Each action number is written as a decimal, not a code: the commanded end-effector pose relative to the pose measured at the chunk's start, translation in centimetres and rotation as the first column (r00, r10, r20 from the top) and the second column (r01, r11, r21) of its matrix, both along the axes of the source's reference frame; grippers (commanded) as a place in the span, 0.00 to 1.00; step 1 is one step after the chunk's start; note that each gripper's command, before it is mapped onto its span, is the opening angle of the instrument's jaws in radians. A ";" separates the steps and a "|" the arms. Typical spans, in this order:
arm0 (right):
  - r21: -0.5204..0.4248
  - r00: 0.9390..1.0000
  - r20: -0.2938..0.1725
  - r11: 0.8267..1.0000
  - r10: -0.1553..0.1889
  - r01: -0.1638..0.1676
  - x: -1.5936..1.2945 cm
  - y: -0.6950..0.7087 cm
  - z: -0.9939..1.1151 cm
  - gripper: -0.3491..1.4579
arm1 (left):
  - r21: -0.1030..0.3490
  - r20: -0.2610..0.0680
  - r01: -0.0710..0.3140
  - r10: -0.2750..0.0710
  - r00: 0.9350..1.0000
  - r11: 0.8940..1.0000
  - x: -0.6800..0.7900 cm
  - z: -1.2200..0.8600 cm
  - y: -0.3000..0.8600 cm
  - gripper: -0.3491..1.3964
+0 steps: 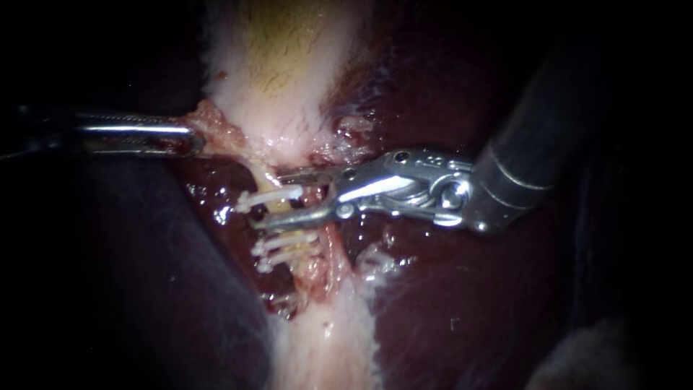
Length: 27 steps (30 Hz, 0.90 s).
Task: Going back third clip left tube
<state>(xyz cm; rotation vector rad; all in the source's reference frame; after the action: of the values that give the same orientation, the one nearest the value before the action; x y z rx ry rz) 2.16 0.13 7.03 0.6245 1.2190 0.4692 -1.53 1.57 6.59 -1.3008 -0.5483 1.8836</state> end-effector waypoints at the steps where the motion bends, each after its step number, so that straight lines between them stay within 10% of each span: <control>1: -0.016 1.000 -0.005 1.000 -0.006 0.006 -0.05 0.00 -0.02 0.47 | 0.000 0.000 0.000 0.000 1.000 1.000 0.00 0.00 0.00 0.00; 16: -0.232 0.998 -0.030 0.972 -0.054 0.046 -1.21 -0.16 -0.40 0.47 | -0.001 0.000 0.000 0.000 1.000 1.000 0.00 0.01 -0.01 0.00; 27: -0.250 0.996 -0.044 0.966 -0.076 0.063 -1.52 -0.17 -0.64 0.47 | -0.001 -0.001 0.000 0.000 1.000 1.000 -0.01 0.02 -0.01 0.00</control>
<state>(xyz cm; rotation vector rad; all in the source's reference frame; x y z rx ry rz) 0.64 -0.03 6.39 0.4649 1.2779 0.2356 -1.54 1.56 6.61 -1.3010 -0.5462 1.8842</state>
